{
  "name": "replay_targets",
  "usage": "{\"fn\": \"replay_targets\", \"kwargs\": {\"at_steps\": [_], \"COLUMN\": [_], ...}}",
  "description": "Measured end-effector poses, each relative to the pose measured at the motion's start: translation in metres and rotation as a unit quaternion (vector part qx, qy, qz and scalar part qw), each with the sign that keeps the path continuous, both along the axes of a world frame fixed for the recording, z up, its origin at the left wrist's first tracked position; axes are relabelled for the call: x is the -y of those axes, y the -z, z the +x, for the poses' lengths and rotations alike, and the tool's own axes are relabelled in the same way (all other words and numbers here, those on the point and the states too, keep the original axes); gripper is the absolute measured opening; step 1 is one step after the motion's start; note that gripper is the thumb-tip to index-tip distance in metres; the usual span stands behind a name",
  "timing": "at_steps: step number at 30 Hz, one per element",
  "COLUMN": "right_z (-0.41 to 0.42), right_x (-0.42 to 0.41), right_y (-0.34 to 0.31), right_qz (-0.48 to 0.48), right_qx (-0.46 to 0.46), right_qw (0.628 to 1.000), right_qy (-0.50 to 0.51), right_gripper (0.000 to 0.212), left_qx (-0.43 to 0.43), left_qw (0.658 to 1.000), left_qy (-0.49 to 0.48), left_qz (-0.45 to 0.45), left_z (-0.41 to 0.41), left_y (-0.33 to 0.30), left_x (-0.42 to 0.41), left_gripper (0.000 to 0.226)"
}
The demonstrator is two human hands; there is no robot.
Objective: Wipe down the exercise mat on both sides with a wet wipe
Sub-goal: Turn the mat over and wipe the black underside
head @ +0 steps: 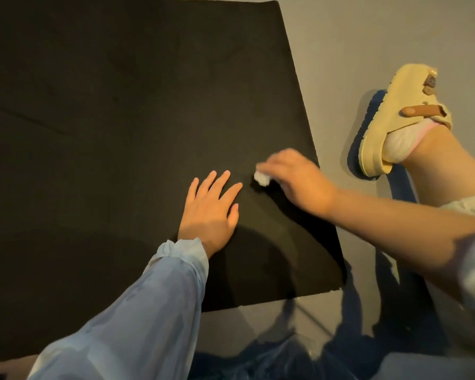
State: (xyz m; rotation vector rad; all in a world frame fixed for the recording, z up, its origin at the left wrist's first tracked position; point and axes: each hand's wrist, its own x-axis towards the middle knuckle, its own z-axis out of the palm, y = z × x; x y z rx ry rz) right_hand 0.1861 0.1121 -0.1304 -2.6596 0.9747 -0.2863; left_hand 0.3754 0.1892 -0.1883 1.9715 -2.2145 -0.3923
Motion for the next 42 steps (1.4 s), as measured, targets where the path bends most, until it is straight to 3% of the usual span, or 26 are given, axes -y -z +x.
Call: {"fn": "replay_targets", "kwargs": {"at_steps": [5, 9, 14, 18, 21, 25, 29, 31, 36, 42], "right_z": [0.029, 0.042, 0.028, -0.007, -0.034, -0.061, -0.077, -0.078, -0.047, -0.005], "right_x": [0.092, 0.093, 0.044, -0.026, -0.080, -0.126, -0.136, -0.123, -0.012, 0.121], "right_y": [0.029, 0.044, 0.032, 0.017, 0.002, -0.008, -0.008, -0.017, -0.030, -0.003], "right_qz": [-0.015, 0.013, 0.017, 0.064, 0.112, 0.169, 0.229, 0.184, 0.037, -0.040], "right_qx": [-0.010, -0.053, -0.069, -0.101, -0.156, -0.168, -0.235, -0.191, -0.058, -0.032], "right_qw": [0.957, 0.925, 0.962, 0.987, 0.981, 0.967, 0.926, 0.942, 0.998, 0.960], "right_qy": [0.290, 0.377, 0.265, 0.108, -0.009, -0.095, -0.186, -0.203, 0.007, 0.276], "right_gripper": [0.039, 0.033, 0.030, 0.020, 0.020, 0.026, 0.024, 0.019, 0.020, 0.031], "left_qx": [-0.014, -0.007, -0.011, -0.003, 0.003, 0.005, 0.002, 0.007, 0.009, -0.014], "left_qw": [0.999, 0.999, 0.997, 1.000, 1.000, 1.000, 1.000, 1.000, 1.000, 0.998], "left_qy": [0.002, 0.001, 0.001, 0.000, 0.002, 0.006, 0.007, 0.005, -0.003, -0.009], "left_qz": [-0.049, -0.049, -0.074, -0.024, -0.012, -0.012, -0.004, 0.002, 0.001, -0.060], "left_z": [0.000, 0.001, 0.001, 0.001, 0.002, 0.003, 0.002, 0.002, 0.001, -0.003], "left_y": [-0.004, -0.004, 0.000, -0.001, 0.001, 0.000, -0.001, 0.000, 0.000, -0.004], "left_x": [-0.005, -0.002, -0.003, -0.001, 0.000, 0.000, -0.002, -0.001, 0.000, -0.004], "left_gripper": [0.040, 0.040, 0.039, 0.043, 0.045, 0.045, 0.045, 0.046, 0.046, 0.041]}}
